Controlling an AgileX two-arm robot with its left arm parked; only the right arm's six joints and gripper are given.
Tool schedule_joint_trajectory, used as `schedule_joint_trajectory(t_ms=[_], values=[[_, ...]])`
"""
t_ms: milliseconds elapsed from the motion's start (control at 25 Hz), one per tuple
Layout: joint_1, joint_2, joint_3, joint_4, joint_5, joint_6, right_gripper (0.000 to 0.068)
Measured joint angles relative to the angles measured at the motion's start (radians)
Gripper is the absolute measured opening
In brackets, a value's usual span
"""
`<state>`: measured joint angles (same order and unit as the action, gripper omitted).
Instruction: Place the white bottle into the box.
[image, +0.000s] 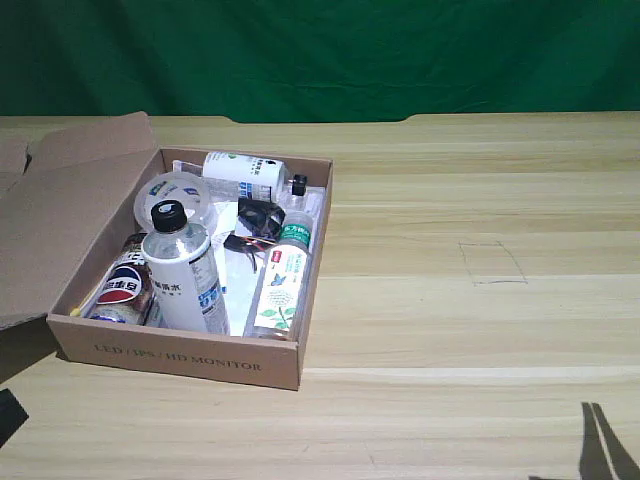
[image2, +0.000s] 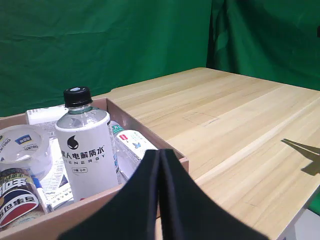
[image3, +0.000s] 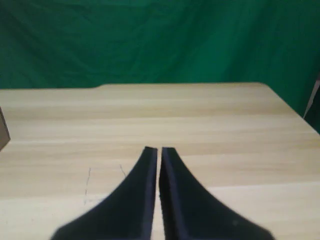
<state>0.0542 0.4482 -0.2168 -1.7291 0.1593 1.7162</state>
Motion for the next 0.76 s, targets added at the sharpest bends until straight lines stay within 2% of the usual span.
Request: schedule_joint_trajectory(t_ms=[360, 600, 760], values=[[0.048, -0.241, 0.008, 0.000, 0.013, 0.000, 0.0003], [0.081, -0.341, 0.177, 0.000, 0.014, 0.000, 0.0003], [0.081, -0.411, 0.220, 0.002, 0.011, 0.000, 0.0003]])
